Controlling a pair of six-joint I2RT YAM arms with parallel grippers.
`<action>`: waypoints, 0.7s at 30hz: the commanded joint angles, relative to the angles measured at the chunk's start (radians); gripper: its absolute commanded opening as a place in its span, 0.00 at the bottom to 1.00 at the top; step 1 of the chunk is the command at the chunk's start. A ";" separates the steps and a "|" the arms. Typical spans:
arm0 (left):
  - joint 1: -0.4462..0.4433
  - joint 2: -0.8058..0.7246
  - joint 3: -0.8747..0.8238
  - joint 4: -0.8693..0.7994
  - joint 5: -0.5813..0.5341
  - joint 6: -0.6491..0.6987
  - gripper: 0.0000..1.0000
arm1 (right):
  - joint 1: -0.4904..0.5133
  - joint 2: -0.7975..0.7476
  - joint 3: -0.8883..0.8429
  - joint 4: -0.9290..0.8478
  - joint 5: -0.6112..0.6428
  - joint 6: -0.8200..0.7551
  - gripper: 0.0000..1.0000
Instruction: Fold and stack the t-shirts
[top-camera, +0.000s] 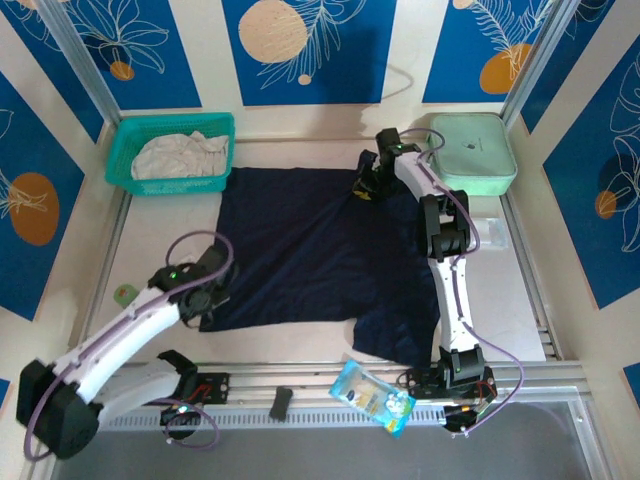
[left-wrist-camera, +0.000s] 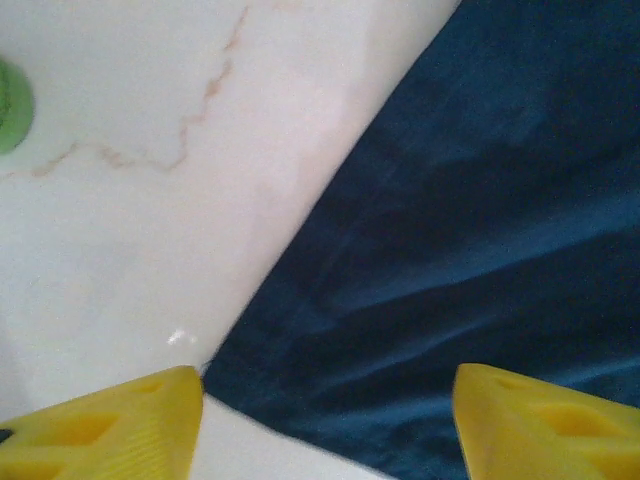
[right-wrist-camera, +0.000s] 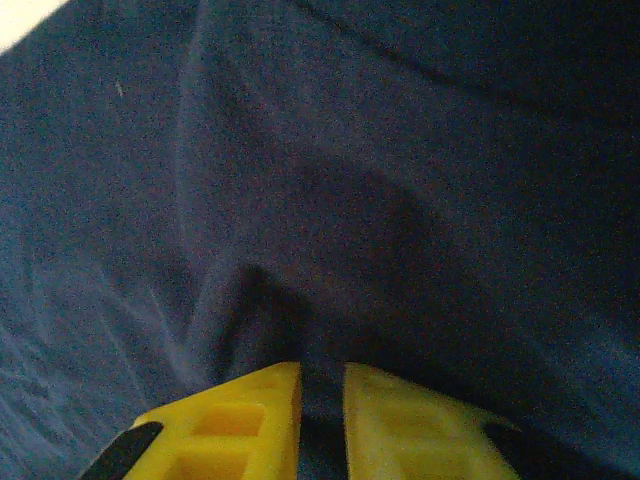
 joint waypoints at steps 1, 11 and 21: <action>0.007 0.120 0.138 0.042 -0.048 0.135 0.76 | -0.031 -0.155 -0.015 -0.072 0.014 -0.092 0.24; 0.037 0.584 0.487 0.273 0.045 0.379 0.75 | -0.172 -0.454 -0.461 0.012 0.076 -0.205 0.33; 0.126 1.025 0.865 0.319 0.108 0.451 0.16 | -0.209 -0.307 -0.337 -0.019 0.190 -0.359 0.35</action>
